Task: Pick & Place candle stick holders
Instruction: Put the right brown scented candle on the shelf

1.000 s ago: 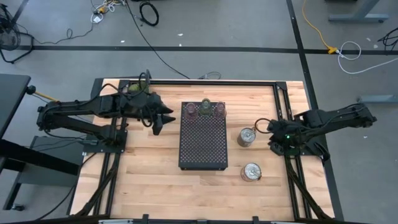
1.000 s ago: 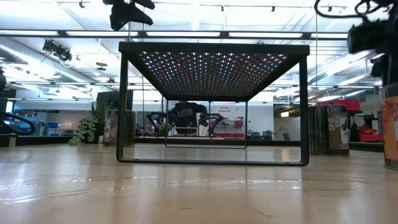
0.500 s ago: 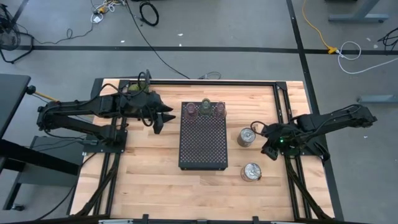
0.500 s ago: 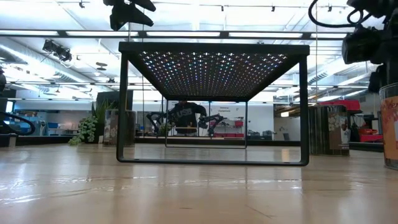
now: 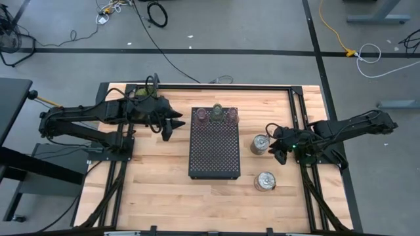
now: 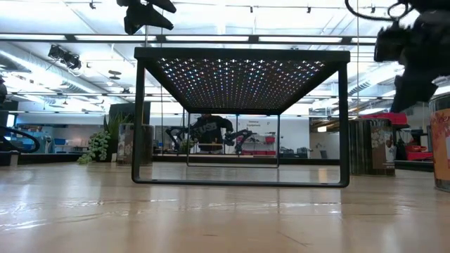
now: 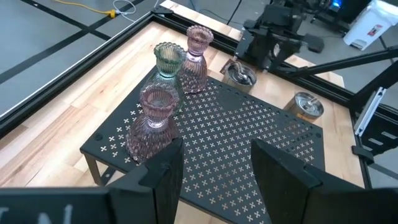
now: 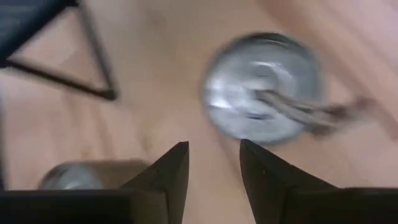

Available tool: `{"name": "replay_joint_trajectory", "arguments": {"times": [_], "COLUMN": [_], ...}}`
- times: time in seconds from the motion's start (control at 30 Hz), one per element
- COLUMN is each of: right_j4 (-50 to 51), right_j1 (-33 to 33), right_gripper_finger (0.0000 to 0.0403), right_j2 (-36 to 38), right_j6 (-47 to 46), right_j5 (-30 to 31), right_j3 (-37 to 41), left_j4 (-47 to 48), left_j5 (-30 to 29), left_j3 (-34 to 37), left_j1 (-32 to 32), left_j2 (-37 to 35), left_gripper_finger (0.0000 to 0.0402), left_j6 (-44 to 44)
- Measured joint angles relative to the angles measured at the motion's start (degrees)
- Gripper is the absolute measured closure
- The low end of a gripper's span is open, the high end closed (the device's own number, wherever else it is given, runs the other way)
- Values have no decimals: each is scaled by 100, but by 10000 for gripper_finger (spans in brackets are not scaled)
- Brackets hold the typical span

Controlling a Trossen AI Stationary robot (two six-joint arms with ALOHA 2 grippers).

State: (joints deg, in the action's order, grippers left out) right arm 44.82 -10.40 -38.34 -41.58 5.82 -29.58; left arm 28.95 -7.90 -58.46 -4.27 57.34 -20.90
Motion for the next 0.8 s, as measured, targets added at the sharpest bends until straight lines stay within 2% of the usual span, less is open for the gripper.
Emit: {"name": "replay_joint_trajectory", "arguments": {"times": [0.07, 0.23, 0.47, 0.63, 0.8], "right_j4": [185, 402, 512, 526, 334], "right_j1": [24, 20, 24, 24, 24], "right_gripper_finger": [251, 210, 111, 48, 12], "right_j2": [-80, -319, -476, -476, -475], "right_j6": [-312, -324, -597, -604, -525], "right_j5": [92, 439, 817, 818, 770], "right_j3": [0, 2, 2, 2, 2], "left_j4": [-2, -22, -31, -37, -37], "left_j5": [0, 0, 0, 0, 0], "left_j3": [0, 0, 0, 0, 0], "left_j1": [-1, -1, 0, -1, -1], "left_j2": [0, 0, 2, 1, 2], "left_gripper_finger": [211, 211, 211, 211, 211], "left_j6": [-40, -60, -71, -79, -82]}}
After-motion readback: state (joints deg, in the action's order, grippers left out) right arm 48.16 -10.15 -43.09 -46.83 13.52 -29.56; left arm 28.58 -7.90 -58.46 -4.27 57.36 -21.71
